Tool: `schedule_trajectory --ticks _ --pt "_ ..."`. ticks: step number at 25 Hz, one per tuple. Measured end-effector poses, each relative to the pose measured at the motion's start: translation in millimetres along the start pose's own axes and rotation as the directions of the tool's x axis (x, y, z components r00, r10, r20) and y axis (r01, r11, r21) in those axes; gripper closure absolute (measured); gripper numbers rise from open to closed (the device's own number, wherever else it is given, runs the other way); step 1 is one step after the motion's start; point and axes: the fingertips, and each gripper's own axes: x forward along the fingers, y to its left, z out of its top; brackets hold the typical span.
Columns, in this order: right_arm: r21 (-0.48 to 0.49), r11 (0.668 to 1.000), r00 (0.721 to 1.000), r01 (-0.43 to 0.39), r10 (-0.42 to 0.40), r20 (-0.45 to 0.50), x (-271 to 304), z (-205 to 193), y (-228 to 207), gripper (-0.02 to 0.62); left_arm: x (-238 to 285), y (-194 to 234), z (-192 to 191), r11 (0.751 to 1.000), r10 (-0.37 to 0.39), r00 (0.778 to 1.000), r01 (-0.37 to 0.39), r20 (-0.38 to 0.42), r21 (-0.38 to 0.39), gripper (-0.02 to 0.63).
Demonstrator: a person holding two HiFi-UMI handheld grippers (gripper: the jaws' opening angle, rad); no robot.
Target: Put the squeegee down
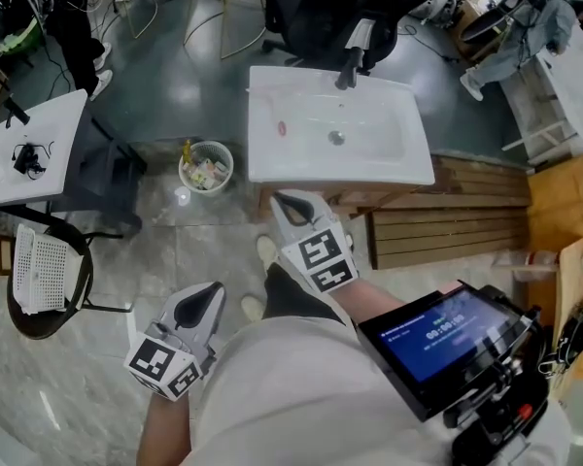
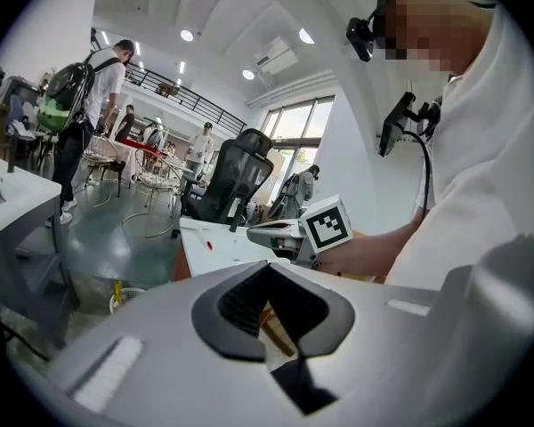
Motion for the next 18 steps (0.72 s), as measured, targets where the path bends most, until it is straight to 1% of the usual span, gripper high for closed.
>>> schedule_trajectory --ticks 8,18 --pt "-0.042 0.999 1.000 -0.024 0.025 0.009 -5.2 6.5 14.5 0.594 -8.0 -0.5 2.4 1.000 0.010 1.000 -0.010 -0.001 0.004 0.600" --pt "-0.069 0.996 0.998 -0.056 0.057 0.017 0.0 22.7 27.1 0.594 -10.1 -0.4 4.2 1.000 0.006 1.000 -0.006 -0.001 0.005 0.601"
